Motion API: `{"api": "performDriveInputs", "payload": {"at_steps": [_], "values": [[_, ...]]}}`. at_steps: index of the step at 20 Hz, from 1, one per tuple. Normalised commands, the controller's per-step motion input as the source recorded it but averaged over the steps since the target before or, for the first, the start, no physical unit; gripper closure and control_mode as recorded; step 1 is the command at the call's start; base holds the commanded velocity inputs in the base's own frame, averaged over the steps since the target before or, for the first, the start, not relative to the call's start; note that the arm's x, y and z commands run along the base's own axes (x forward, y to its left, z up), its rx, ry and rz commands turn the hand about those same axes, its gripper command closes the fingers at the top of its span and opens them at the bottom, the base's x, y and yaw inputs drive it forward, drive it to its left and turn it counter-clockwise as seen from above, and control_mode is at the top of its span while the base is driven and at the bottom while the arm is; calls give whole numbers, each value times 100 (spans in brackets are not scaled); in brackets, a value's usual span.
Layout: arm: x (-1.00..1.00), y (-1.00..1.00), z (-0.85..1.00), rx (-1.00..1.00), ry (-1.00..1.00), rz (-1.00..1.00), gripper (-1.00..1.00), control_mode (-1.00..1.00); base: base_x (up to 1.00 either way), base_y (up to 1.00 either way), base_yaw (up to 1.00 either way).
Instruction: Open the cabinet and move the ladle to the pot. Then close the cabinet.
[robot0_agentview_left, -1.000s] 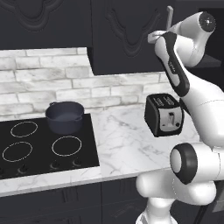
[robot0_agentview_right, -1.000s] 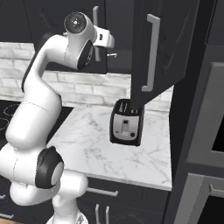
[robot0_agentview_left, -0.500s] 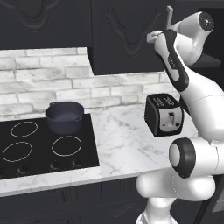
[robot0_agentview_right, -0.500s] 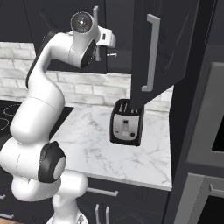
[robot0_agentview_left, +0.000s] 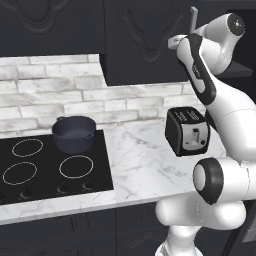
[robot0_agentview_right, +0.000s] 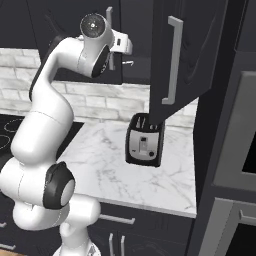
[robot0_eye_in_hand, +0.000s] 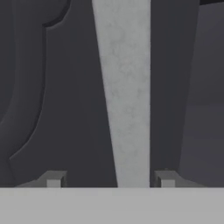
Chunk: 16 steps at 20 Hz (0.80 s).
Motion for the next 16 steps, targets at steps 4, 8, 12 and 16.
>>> {"api": "performDriveInputs", "payload": {"at_steps": [4,8,12,16], "values": [[0,0,-3,0,0,0,100,-100,0,0,0],[0,0,-6,0,0,0,100,-100,0,0,0],[1,-1,-5,0,0,0,100,-100,0,0,0],[0,-24,-4,0,0,0,100,-100,0,0,0]]}}
